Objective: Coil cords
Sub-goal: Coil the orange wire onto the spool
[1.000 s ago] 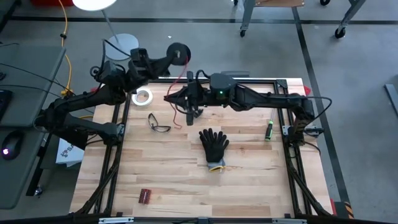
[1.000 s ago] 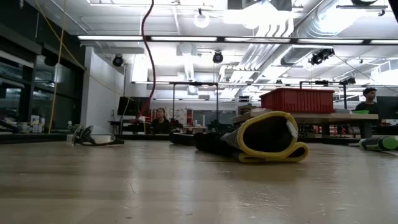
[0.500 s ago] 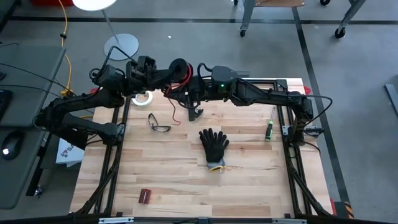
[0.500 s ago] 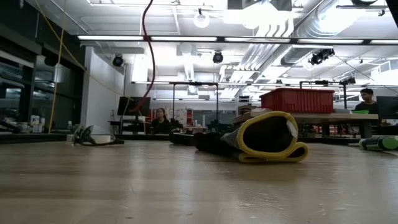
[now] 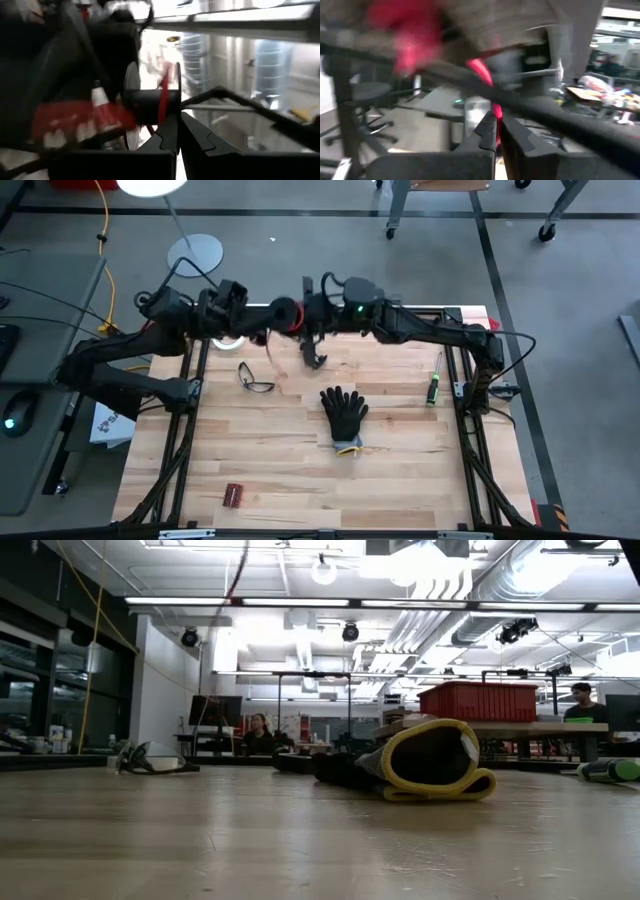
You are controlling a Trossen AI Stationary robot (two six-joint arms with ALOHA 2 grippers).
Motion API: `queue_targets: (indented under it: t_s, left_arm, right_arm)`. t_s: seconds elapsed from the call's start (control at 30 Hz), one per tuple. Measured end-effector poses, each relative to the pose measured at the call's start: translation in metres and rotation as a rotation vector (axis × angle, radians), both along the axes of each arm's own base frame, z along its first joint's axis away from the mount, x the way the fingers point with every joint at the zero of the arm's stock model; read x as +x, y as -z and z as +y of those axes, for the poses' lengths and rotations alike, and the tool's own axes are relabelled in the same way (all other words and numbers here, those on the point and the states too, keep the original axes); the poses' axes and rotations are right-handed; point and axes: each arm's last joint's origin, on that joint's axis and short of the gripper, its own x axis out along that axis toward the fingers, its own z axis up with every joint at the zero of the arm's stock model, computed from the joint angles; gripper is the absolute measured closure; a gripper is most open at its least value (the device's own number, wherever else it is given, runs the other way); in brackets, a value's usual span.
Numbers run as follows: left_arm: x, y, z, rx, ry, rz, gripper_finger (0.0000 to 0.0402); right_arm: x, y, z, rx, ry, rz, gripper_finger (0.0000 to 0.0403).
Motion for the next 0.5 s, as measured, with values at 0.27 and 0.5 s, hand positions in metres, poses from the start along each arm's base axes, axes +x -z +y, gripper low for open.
queue_targets:
  t_s: [0.27, 0.5]
  left_arm:
    - [-0.007, 0.000, -0.002, 0.011, -0.060, 0.034, 0.0402]
    - [-0.013, 0.007, -0.006, 0.010, -0.006, 0.136, 0.0402]
  right_arm:
    - [-0.001, 0.000, -0.002, 0.005, -0.015, 0.000, 0.0403]
    - [-0.007, -0.002, -0.016, 0.002, 0.010, 0.016, 0.0403]
